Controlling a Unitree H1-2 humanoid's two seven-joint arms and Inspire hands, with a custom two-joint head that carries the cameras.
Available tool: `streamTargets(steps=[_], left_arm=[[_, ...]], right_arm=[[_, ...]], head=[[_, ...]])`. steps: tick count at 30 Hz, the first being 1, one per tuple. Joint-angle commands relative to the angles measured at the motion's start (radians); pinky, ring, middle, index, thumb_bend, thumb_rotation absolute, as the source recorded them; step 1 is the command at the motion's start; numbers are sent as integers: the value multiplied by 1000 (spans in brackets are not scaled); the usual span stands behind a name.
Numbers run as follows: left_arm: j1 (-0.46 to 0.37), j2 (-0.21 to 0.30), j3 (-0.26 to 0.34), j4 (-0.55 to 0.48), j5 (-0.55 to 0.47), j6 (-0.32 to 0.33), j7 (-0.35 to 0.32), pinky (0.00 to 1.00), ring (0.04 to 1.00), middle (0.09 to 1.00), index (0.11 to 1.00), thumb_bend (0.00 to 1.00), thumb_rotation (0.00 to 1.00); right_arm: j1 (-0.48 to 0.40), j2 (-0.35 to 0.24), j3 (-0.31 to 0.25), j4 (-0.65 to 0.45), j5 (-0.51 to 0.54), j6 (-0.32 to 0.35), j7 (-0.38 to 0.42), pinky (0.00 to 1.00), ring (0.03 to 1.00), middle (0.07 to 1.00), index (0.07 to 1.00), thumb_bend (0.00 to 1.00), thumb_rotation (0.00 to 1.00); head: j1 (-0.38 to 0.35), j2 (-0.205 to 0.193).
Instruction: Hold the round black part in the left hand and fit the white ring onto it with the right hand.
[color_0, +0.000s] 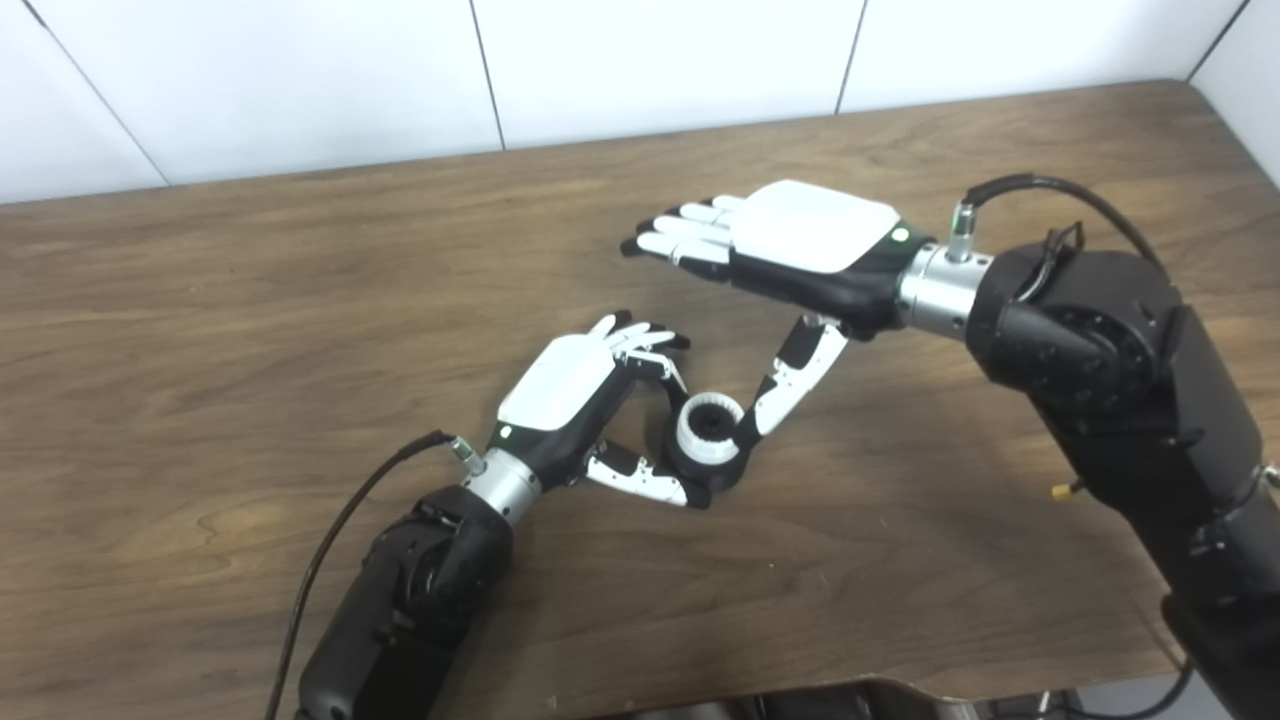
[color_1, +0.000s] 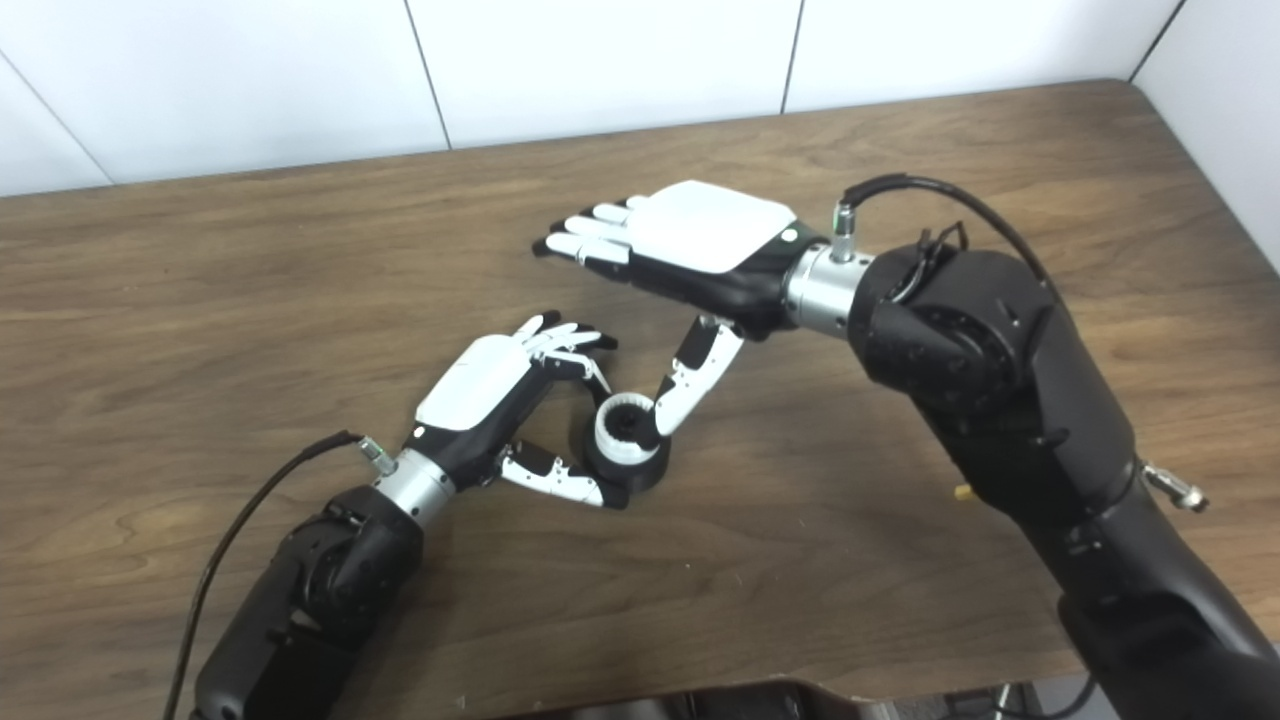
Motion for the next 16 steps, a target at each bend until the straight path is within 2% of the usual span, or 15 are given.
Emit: streamTargets(steps=[1,16], left_arm=[[-18,12,-2,18,13,13,-9,1000,909,868,478,520,53],[-21,27,-3,59,18,-2,7,1000,918,883,480,521,60]], right_arm=[[-42,-20,-29,-43,19,5,-22,1000,1000,1000,1000,1000,510],[20,-33,-116,-87,39,19,-74,1000,1000,1000,1000,1000,489]], head=[[0,-1],[-1,-20]])
